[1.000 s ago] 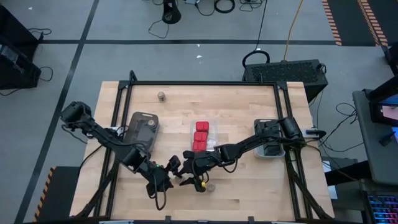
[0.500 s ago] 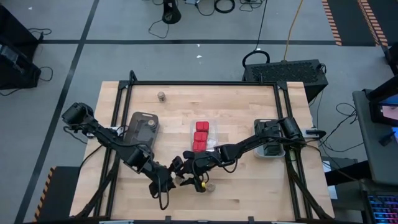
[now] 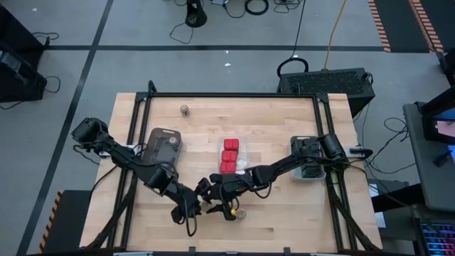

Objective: Sort spices by type
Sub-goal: Put the brown seasoning can into the black bin

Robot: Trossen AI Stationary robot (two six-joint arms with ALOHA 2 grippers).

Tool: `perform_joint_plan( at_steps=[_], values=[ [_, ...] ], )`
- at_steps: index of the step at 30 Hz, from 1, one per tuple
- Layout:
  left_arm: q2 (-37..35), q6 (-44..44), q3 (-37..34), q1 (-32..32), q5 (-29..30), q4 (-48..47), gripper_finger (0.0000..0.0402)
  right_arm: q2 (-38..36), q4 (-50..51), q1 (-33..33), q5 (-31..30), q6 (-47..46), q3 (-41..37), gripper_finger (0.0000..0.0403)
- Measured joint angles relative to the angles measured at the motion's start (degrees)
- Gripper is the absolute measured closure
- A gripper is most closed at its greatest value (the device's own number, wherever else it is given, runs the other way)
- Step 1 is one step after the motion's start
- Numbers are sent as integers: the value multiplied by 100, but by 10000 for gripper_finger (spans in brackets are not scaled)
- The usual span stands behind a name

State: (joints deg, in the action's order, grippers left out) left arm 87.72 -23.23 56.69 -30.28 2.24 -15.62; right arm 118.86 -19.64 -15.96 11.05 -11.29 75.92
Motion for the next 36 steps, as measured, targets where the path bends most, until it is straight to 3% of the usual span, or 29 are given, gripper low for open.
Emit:
perform_joint_plan(
  at_steps=[10, 20, 29, 36],
  values=[
    [-2, 37, 0, 4, -17, -33, 133, 3, 2, 8, -4, 28, 1, 241],
    [1, 22, 0, 7, 127, -51, 200, 3, -11, 10, -16, 24, 0, 241],
    [3, 19, 4, 9, 141, -138, 212, 3, -2, 14, -37, 30, 2, 240],
    [3, 43, 4, 8, 182, -172, 213, 3, -32, 14, -88, -9, 1, 198]
  ],
)
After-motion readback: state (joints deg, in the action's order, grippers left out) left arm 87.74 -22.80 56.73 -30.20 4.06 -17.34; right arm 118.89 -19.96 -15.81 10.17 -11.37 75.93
